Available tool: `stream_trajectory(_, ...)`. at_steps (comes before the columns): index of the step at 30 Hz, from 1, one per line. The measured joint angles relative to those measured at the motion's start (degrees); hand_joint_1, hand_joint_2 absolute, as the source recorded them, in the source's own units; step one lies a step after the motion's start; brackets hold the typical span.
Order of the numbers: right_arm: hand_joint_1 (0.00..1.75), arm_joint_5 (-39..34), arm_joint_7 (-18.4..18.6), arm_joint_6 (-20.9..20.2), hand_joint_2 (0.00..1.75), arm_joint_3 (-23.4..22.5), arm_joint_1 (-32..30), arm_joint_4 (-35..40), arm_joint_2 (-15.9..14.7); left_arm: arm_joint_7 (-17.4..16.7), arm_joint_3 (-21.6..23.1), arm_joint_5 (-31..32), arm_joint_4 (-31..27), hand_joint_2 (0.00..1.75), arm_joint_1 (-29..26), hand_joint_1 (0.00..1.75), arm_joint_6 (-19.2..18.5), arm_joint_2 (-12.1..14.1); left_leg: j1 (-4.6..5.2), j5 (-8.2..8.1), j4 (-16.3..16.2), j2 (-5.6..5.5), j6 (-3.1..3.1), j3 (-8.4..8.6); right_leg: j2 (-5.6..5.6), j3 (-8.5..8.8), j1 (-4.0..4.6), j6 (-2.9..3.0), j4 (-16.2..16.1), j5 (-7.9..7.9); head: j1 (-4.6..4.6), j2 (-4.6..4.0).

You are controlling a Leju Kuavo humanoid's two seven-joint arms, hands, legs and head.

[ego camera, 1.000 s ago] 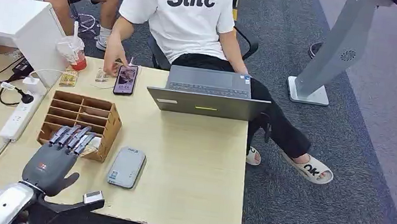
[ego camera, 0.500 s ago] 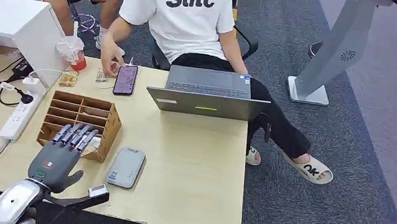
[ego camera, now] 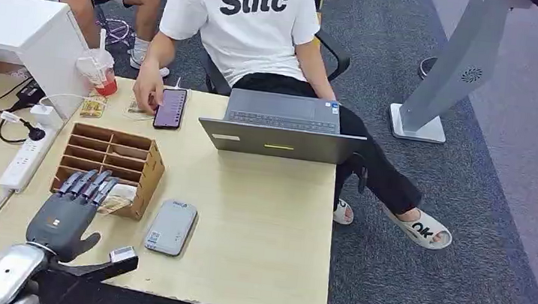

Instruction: Pass the card to the sensor for recognition and then transmit it.

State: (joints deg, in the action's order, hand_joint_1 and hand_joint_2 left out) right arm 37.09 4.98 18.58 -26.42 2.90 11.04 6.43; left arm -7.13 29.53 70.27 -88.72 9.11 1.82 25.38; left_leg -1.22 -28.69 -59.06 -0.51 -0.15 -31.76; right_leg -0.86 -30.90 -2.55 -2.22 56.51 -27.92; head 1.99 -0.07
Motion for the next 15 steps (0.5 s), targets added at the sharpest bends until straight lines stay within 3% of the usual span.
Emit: stream_trajectory(15, 0.00, 1.12, 0.33, -0.07, 1.75, -0.02, 0.00, 0.00, 0.02, -0.13, -2.78, 0.04, 3.59, 1.75, 1.39, 0.00, 0.26, -1.25, 0.00, 0.00, 0.00, 0.01, 0.00, 0.01, -0.01, -0.01, 0.00, 0.00, 0.00, 0.00, -0.02, 0.00)
